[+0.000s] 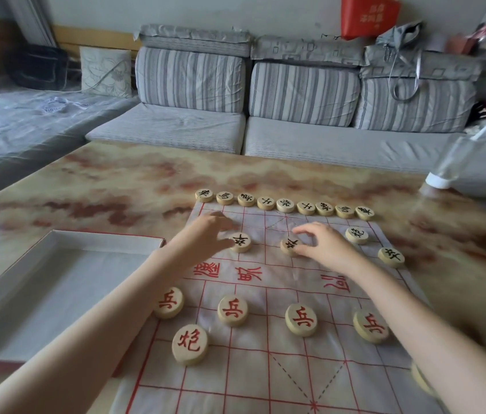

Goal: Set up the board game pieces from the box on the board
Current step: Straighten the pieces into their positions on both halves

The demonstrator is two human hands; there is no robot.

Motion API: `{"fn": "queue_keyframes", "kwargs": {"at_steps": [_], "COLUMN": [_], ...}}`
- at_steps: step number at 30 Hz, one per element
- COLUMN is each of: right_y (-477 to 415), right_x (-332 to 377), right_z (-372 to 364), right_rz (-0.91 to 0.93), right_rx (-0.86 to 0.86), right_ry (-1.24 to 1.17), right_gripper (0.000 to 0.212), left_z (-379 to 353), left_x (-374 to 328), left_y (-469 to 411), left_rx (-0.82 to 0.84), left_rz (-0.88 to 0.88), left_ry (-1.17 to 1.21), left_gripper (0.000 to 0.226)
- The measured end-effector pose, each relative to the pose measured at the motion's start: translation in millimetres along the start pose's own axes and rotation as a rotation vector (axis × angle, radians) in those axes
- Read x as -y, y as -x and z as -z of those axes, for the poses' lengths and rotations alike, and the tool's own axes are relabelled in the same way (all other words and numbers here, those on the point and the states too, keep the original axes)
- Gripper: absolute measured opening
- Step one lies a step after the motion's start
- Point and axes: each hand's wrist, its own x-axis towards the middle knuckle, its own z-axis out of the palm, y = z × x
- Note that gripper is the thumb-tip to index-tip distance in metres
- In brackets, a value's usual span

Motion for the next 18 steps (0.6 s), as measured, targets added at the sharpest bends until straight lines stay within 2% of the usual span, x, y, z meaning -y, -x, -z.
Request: {"fn": "queue_keyframes", "kwargs": {"at_steps": [3, 7, 13, 18], "right_y": [12.5, 14.4, 3.7, -1.4], "right_x": [-40.7, -77.9, -90.5, -95.6], "right_z": [19.3, 25.3, 26.9, 28.1], "right_rz": [-0.132, -0.235, -0.134, -0.054], "right_rx": [-0.057, -0.131, 0.029, 0.094], "right_ry": [-0.039, -0.074, 0.029, 0.119], "right_gripper": [0.037, 0.043, 0.055, 0.049], "left_z": [-18.3, -40.9, -60.0, -62.9], "left_x": [-31.7, -61.6, -83.7, -83.5], "left_y": [-12.8, -34.5, -55.2, -62.7], "left_rx": [0.081, 0.142, 0.188, 0.256], "left_rz": [-0.050, -0.070, -0.068, -0.117], "left_ry": [0.033, 0.031, 0.018, -0.002], "left_gripper": [0.035, 0.047, 0.049, 0.048]}}
